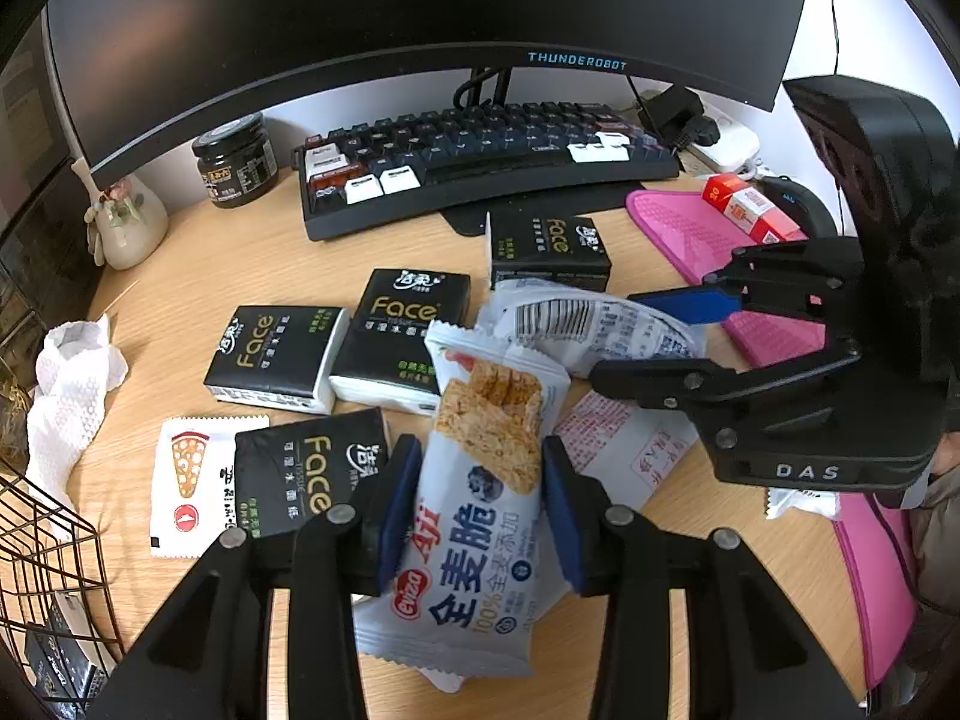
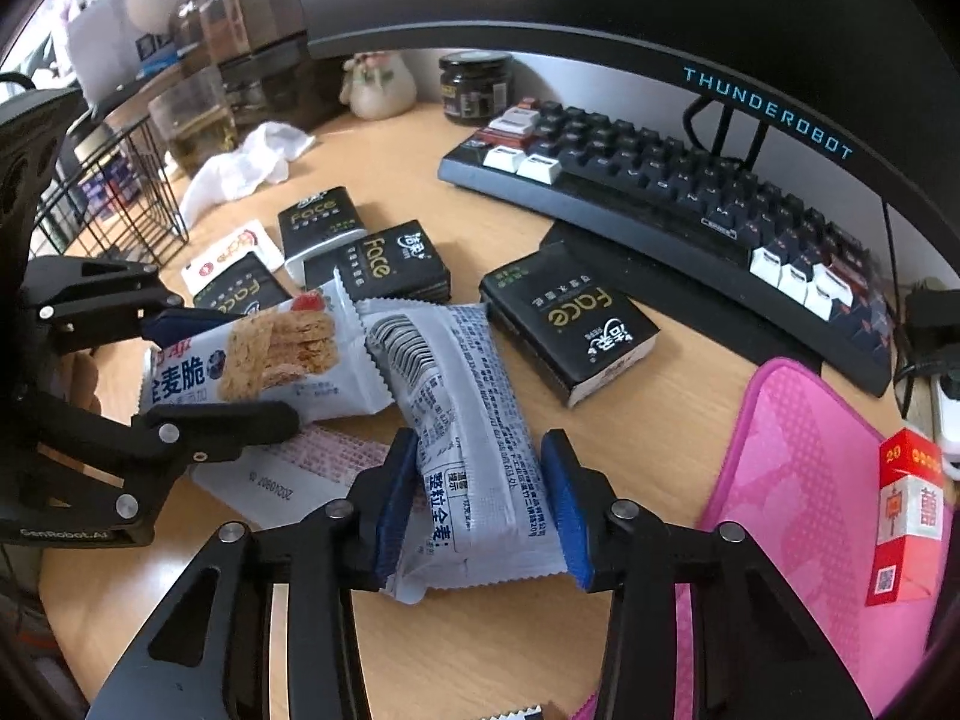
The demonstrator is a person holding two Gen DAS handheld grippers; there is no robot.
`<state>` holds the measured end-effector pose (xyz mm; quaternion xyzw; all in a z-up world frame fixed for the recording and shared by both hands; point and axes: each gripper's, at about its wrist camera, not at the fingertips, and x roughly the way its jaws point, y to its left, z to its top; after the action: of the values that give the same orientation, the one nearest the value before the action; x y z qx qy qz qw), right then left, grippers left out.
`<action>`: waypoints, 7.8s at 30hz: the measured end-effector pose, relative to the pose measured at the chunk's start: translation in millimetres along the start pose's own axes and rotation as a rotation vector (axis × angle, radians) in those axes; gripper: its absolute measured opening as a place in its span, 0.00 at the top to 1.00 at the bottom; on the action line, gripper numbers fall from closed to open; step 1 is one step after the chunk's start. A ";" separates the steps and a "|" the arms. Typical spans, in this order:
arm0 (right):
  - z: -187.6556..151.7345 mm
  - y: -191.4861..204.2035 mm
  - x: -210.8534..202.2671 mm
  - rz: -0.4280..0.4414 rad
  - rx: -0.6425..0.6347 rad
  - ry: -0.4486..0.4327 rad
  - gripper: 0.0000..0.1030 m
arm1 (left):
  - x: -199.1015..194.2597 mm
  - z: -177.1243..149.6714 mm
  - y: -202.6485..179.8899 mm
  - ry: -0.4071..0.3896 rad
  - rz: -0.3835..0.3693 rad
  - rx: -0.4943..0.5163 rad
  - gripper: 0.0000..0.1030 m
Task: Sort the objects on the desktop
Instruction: 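Carry both packets into the wire basket and open both grippers, then return both open grippers to the desk, then grasp a black Face tissue pack with the left gripper, then grasp a black Face tissue pack with the right gripper while the left gripper holds its pack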
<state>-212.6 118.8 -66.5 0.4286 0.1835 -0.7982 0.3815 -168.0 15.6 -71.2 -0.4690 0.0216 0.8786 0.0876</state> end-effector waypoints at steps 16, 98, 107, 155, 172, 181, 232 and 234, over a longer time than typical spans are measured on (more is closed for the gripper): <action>-4.1 20.4 -48.2 -0.037 0.007 -0.094 0.64 | -36.8 -3.7 -9.3 -0.083 0.024 0.012 0.59; 94.1 298.5 -95.0 0.175 -0.342 -0.303 0.61 | -256.4 -135.7 145.6 -0.350 0.352 -0.357 0.34; 86.5 258.5 -103.3 0.120 -0.276 -0.303 0.61 | -239.1 -115.9 127.8 -0.337 0.310 -0.305 0.34; 8.1 7.3 -42.7 -0.106 0.075 -0.118 0.61 | 5.2 -3.9 41.7 -0.029 0.229 -0.145 0.33; 35.7 -24.3 -0.6 -0.181 0.125 -0.103 0.49 | 8.7 -12.2 51.0 -0.003 0.170 -0.169 0.34; 67.4 -18.2 20.2 -0.215 0.129 -0.125 0.49 | 10.9 -16.2 45.9 0.003 0.138 -0.162 0.34; -4.7 -21.0 9.9 -0.280 0.297 -0.027 0.22 | 12.0 -17.1 48.3 0.003 0.144 -0.165 0.33; -5.1 -19.9 10.6 -0.277 0.294 -0.026 0.19 | 12.2 -16.5 47.6 0.003 0.144 -0.163 0.33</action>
<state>-228.7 129.9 -78.7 0.4401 0.1172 -0.8666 0.2038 -169.4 -31.6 -92.6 -0.4731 -0.0163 0.8807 -0.0141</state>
